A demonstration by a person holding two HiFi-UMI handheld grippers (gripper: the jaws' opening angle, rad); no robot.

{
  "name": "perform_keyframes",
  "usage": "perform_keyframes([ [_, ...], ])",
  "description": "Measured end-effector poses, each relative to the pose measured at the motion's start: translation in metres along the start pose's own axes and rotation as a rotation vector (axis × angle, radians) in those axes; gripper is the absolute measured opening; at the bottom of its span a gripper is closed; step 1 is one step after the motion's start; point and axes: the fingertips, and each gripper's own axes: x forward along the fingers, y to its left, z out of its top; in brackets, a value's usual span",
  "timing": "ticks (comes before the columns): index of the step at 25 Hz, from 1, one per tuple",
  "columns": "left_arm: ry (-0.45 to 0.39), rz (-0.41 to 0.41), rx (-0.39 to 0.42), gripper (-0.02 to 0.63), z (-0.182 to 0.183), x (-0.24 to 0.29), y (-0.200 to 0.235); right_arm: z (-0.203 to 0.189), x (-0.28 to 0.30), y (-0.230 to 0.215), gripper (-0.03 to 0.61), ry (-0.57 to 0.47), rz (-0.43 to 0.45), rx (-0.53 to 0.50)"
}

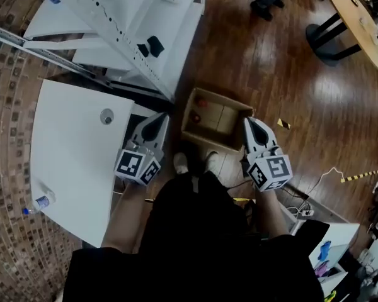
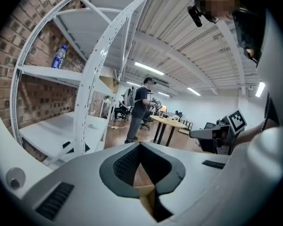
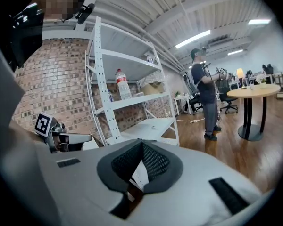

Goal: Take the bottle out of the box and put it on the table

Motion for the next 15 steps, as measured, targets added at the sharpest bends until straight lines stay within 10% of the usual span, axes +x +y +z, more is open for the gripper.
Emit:
perform_keyframes([
  [15,0.15,0.005,-0.071,0.0,-0.107,0.021,0.01,-0.12,0.032,-0.01,0.005,0.173,0.021,0.098],
])
